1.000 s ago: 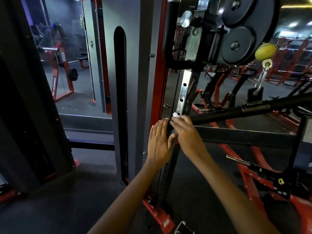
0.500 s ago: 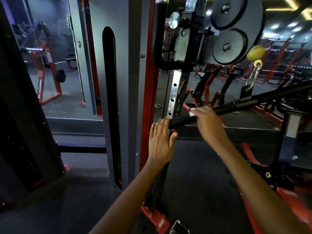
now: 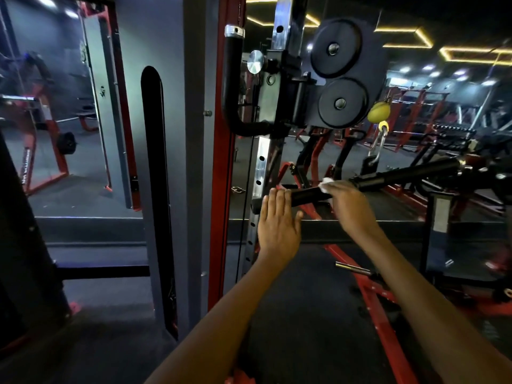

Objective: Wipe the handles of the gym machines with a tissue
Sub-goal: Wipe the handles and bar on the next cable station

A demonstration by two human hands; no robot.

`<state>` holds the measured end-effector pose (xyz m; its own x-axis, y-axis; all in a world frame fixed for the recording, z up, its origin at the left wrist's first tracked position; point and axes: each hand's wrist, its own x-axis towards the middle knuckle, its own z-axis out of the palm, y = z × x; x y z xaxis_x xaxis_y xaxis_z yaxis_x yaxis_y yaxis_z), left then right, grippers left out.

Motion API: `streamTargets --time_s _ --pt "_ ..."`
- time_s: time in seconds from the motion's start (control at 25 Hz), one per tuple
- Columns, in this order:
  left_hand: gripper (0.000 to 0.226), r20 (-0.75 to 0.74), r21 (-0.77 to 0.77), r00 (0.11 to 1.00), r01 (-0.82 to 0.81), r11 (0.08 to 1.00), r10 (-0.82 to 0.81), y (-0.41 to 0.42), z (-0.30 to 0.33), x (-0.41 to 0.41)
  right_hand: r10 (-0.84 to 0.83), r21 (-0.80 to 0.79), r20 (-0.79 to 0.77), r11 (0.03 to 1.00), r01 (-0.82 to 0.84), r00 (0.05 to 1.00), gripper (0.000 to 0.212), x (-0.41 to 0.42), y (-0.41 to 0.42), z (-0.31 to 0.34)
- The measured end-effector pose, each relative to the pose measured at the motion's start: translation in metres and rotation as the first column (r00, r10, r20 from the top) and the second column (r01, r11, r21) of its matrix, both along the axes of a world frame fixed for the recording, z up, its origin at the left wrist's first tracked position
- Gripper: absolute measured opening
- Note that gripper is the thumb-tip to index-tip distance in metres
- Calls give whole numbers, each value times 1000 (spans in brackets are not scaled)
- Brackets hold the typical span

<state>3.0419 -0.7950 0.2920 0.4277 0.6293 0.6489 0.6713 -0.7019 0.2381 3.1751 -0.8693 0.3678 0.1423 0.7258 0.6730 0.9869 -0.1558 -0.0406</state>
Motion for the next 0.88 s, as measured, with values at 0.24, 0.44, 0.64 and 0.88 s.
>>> streamTargets --time_s 0.24,0.44,0.64,0.88 --pt "60 2 48 999 41 998 -41 12 -16 -11 32 42 0 999 -32 999 32 -40 40 -31" --pt "59 66 17 994 85 996 -86 22 -33 -35 -97 151 105 985 80 990 32 0 2 -24" --pt "63 105 19 994 42 999 -44 25 -45 -39 -94 250 69 965 75 993 29 -29 7 -45" --pt "82 333 -70 942 -26 997 48 32 -11 -45 -163 473 -106 860 194 981 32 11 -28 -15"
